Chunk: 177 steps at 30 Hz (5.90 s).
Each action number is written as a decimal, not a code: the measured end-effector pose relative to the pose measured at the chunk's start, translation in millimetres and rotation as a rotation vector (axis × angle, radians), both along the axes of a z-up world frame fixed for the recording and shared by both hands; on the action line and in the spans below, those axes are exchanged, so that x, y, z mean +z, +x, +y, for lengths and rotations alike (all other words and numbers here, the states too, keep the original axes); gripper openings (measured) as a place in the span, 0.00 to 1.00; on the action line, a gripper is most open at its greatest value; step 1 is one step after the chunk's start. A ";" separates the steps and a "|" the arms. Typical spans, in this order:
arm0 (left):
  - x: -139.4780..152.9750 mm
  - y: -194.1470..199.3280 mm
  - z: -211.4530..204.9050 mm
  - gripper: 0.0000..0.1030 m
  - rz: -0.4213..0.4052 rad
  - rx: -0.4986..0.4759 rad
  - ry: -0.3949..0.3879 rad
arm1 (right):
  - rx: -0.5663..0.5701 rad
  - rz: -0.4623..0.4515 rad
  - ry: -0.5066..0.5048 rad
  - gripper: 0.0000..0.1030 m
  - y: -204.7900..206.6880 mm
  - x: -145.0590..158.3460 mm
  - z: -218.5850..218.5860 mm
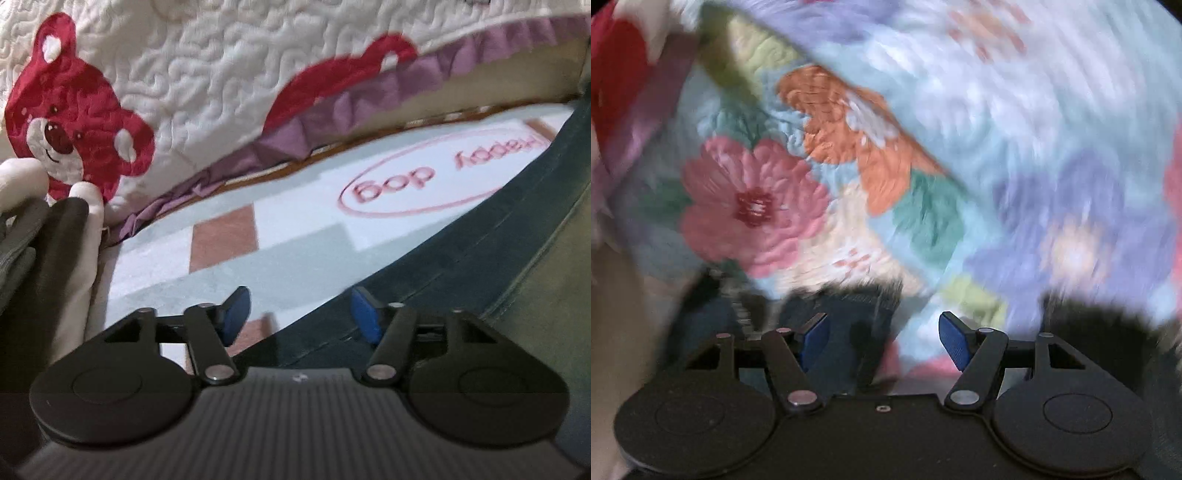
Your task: Fold clothes
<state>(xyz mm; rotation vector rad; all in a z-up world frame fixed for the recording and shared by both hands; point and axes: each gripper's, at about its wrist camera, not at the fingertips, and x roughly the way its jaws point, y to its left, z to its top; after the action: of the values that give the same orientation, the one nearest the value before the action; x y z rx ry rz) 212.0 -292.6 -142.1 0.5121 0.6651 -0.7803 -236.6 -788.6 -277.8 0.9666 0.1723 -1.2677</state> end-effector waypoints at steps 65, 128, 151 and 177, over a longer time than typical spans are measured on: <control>61.8 -94.4 300.7 0.78 0.438 0.420 -0.048 | 1.396 0.198 -0.505 0.64 232.9 89.0 396.2; 70.8 -235.1 210.2 0.63 -0.085 -0.336 0.333 | 2.153 0.133 -0.448 0.14 200.2 72.9 588.2; 51.0 -163.2 195.8 0.19 0.087 0.019 0.006 | 0.471 0.037 -0.004 0.57 -91.8 57.7 287.2; 50.6 -175.8 193.5 0.26 0.016 0.003 0.053 | 0.071 -0.421 0.369 0.48 -154.3 -25.7 339.1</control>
<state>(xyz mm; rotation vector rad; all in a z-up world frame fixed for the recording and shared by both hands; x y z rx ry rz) 36.2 -99.1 -91.5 0.5537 0.7028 -0.7662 -390.9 -449.5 -303.5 1.5096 0.1108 -0.9579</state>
